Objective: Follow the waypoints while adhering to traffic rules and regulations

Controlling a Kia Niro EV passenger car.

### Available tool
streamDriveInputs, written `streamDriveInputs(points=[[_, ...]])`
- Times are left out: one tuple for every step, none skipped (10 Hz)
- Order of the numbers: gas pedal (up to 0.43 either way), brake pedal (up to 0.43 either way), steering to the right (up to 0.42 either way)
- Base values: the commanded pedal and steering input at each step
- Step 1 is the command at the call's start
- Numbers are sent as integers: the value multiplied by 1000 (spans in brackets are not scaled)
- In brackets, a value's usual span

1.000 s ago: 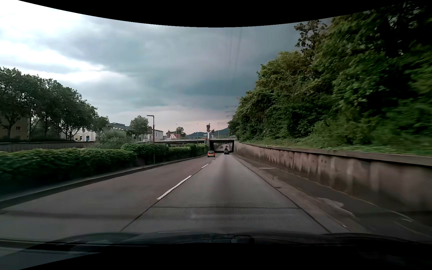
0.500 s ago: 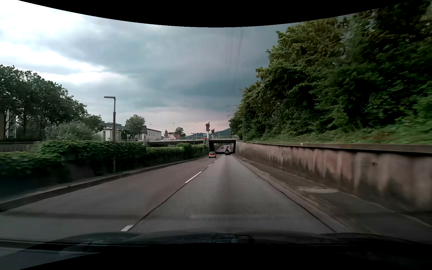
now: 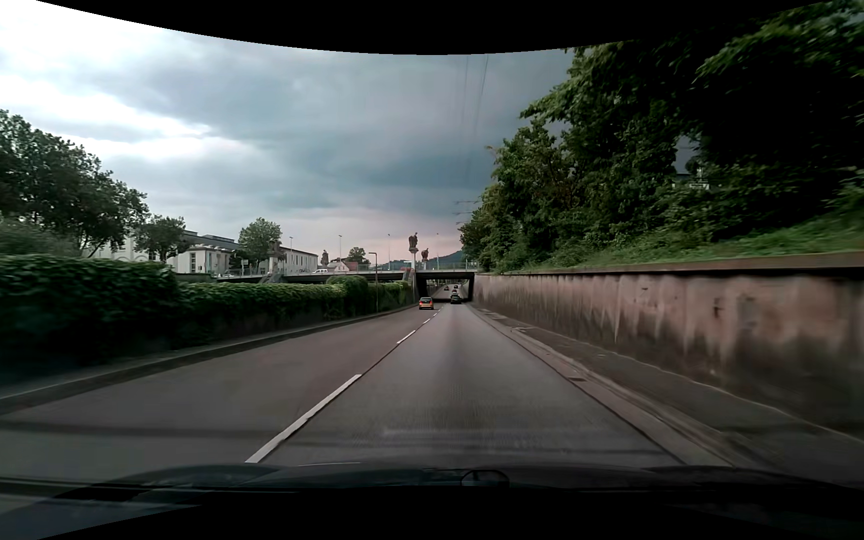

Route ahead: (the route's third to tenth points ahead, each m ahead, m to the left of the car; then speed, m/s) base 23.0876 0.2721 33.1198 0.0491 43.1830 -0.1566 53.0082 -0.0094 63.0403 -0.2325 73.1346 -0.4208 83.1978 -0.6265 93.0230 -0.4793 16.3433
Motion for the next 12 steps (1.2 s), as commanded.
streamDriveInputs(points=[[59, 0, 0], [59, 0, 0], [59, 0, 0], [59, 0, 0], [47, 0, 0], [47, 0, 0], [47, 0, 0], [47, 0, 0], [47, 0, 0], [47, 0, 0], [47, 0, 0], [47, 0, 0]])
